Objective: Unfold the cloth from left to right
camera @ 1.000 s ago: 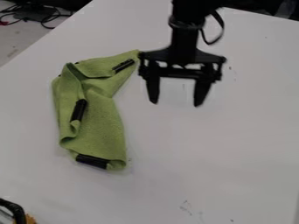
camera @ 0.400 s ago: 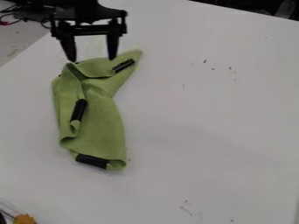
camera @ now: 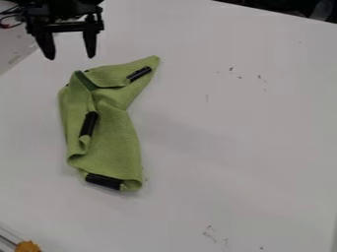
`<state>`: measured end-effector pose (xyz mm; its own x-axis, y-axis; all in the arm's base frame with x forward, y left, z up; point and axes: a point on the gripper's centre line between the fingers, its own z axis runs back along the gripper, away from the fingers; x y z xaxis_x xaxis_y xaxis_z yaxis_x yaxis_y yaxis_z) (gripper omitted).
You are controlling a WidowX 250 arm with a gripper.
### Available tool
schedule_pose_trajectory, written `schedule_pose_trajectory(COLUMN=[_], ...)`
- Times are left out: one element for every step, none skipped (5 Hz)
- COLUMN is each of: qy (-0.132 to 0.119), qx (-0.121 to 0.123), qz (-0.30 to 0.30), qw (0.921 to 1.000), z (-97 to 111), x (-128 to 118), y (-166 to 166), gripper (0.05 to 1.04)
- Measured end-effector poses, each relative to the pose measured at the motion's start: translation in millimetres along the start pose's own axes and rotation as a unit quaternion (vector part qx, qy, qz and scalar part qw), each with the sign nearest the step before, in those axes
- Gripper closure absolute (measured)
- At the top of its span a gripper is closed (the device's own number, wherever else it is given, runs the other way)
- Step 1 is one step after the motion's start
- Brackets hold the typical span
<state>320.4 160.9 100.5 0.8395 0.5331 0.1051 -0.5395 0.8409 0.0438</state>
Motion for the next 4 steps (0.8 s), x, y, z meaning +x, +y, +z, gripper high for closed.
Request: schedule_pose_trajectory(qy=[0.014,0.041,0.070,0.080], qx=[0.002,0.002,0.011,0.002], qz=[-0.024,-0.039,-0.047,-0.049], qw=[0.9996,0.9984,0.9964,0.9956], z=[-20,-38,-53,-58], x=[19,23,27,22], y=[5,6,7,4], gripper=[0.084,0.084,0.084,0.099])
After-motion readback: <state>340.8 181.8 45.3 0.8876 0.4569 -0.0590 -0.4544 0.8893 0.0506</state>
